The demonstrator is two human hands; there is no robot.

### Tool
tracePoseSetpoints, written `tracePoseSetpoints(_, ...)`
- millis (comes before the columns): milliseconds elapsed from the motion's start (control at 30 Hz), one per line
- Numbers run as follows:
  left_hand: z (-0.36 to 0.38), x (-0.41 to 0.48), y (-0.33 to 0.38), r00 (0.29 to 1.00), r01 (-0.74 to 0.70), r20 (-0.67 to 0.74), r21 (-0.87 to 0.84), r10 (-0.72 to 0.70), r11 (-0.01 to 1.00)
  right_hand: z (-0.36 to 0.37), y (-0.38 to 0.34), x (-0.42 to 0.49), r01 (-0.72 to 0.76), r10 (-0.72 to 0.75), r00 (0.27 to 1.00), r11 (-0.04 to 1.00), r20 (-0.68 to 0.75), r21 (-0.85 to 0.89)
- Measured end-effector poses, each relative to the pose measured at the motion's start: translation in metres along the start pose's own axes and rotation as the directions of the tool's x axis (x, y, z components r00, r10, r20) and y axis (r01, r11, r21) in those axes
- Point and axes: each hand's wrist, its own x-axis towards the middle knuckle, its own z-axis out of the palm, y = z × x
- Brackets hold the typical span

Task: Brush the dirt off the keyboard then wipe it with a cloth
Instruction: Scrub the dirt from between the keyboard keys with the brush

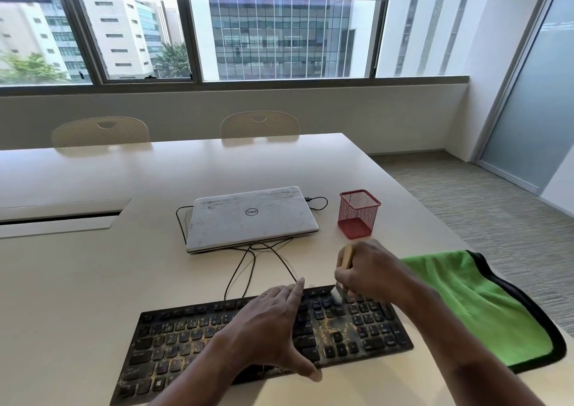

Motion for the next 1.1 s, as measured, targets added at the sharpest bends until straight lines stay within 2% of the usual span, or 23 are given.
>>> tracePoseSetpoints(33,0.000,0.000,0.000,1.000,0.001,-0.004,0.001,-0.001,1.000,0.000,0.001,0.001,-0.010,0.010,1.000,1.000,-0.002,-0.002)
tracePoseSetpoints(167,0.001,0.001,0.000,1.000,0.000,-0.014,0.007,0.000,1.000,0.002,0.005,-0.003,-0.041,0.050,0.979,0.998,0.200,-0.051)
tracePoseSetpoints(233,0.001,0.001,-0.001,1.000,0.002,-0.010,0.005,-0.002,1.000,0.000,0.005,-0.004,-0.047,0.054,0.980,0.998,0.191,-0.037)
tracePoseSetpoints(367,0.001,0.001,-0.001,1.000,0.004,-0.003,0.006,-0.004,1.000,-0.001,0.005,-0.001,-0.021,0.019,0.998,0.999,0.061,0.024)
tracePoseSetpoints(500,0.001,0.002,0.000,1.000,0.002,-0.005,0.009,-0.002,1.000,0.000,0.004,-0.003,-0.004,0.007,0.981,1.000,0.192,-0.016)
tracePoseSetpoints(600,0.000,0.001,0.000,1.000,0.003,-0.001,0.008,-0.003,1.000,-0.003,0.003,-0.002,0.085,-0.084,0.979,0.996,0.185,0.001)
tracePoseSetpoints(733,0.000,0.001,0.000,1.000,0.004,0.010,0.007,-0.004,1.000,-0.008,0.008,-0.002,0.135,-0.130,0.952,0.991,0.277,0.000)
tracePoseSetpoints(967,0.000,0.001,0.000,1.000,-0.001,-0.001,0.003,0.001,1.000,-0.013,0.004,-0.004,0.206,-0.195,0.936,0.979,0.292,-0.004)
tracePoseSetpoints(1100,-0.001,-0.001,0.001,1.000,0.000,-0.011,-0.001,0.000,1.000,-0.012,0.006,-0.004,0.195,-0.168,0.942,0.979,0.289,-0.064)
